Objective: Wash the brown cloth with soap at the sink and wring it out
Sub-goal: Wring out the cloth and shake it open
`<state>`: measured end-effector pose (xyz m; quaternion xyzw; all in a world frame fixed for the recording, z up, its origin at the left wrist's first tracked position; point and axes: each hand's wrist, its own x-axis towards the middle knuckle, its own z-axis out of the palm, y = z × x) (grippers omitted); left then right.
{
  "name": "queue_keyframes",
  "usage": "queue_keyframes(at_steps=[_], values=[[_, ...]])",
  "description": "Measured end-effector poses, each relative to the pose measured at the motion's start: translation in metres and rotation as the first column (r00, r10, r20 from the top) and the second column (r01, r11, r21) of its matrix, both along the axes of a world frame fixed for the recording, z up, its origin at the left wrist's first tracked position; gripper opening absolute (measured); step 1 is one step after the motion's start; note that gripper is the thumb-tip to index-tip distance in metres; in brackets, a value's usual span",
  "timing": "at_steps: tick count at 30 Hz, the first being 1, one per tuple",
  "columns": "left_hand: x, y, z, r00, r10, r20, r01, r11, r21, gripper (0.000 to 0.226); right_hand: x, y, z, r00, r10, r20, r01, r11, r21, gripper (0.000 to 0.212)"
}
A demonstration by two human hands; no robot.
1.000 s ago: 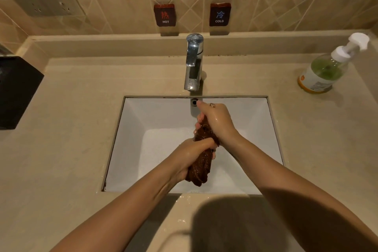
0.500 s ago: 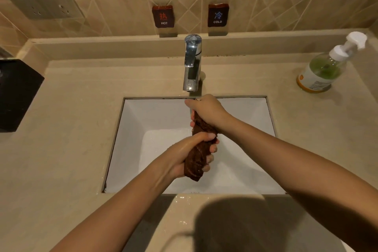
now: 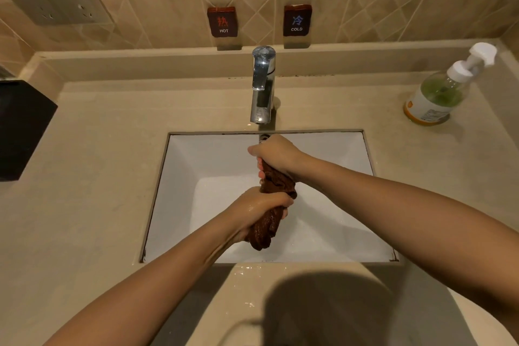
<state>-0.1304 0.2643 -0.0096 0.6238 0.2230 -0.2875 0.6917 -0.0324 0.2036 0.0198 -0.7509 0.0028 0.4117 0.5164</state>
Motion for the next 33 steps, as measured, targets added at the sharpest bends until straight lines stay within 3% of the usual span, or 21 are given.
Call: queue_keyframes(at_steps=[7, 10, 12, 14, 17, 19, 21, 23, 26, 29, 33], values=[[0.002, -0.013, -0.009, 0.993, 0.104, -0.05, -0.103, 0.994, 0.035, 0.011, 0.003, 0.007, -0.016, 0.974, 0.177, 0.144, -0.145, 0.968, -0.203, 0.029], [0.004, -0.012, -0.012, 0.989, 0.139, -0.051, -0.143, 0.985, -0.094, 0.012, 0.005, 0.01, -0.012, 0.97, 0.197, 0.143, -0.17, 0.969, -0.182, 0.03], [0.003, -0.009, -0.012, 0.976, 0.183, -0.114, -0.212, 0.915, -0.345, 0.012, 0.008, 0.01, -0.004, 0.974, 0.207, 0.096, -0.197, 0.975, -0.102, 0.038], [-0.001, -0.007, -0.012, 0.947, 0.261, -0.188, -0.322, 0.781, -0.535, 0.012, 0.012, 0.009, 0.005, 0.939, 0.315, 0.136, -0.298, 0.945, -0.133, 0.054], [-0.003, -0.005, -0.01, 0.87, 0.432, -0.237, -0.482, 0.649, -0.589, 0.017, 0.019, 0.004, 0.017, 0.862, 0.373, 0.345, -0.294, 0.92, -0.26, 0.066], [0.001, 0.0, -0.013, 0.781, 0.571, -0.253, -0.587, 0.533, -0.61, 0.019, 0.01, -0.009, 0.023, 0.814, 0.286, 0.505, -0.2, 0.955, -0.219, 0.057], [0.006, 0.007, -0.016, 0.718, 0.658, -0.227, -0.631, 0.478, -0.611, 0.027, -0.017, -0.03, 0.021, 0.782, 0.127, 0.61, -0.087, 0.992, -0.095, 0.049], [0.009, 0.009, -0.016, 0.703, 0.684, -0.196, -0.634, 0.478, -0.607, 0.043, -0.053, -0.044, 0.012, 0.779, 0.05, 0.625, -0.048, 0.999, -0.02, 0.045], [0.01, -0.005, -0.005, 0.751, 0.642, -0.151, -0.573, 0.521, -0.633, 0.06, -0.086, -0.036, -0.01, 0.788, -0.029, 0.615, 0.001, 0.999, 0.046, 0.044], [0.011, -0.018, 0.006, 0.72, 0.682, -0.129, -0.579, 0.489, -0.652, 0.057, -0.08, -0.028, -0.021, 0.729, -0.278, 0.626, 0.23, 0.96, 0.159, 0.036], [0.011, -0.022, 0.016, 0.715, 0.697, -0.057, -0.566, 0.53, -0.632, 0.059, -0.06, -0.032, -0.019, 0.648, -0.326, 0.689, 0.273, 0.943, 0.19, 0.029]])
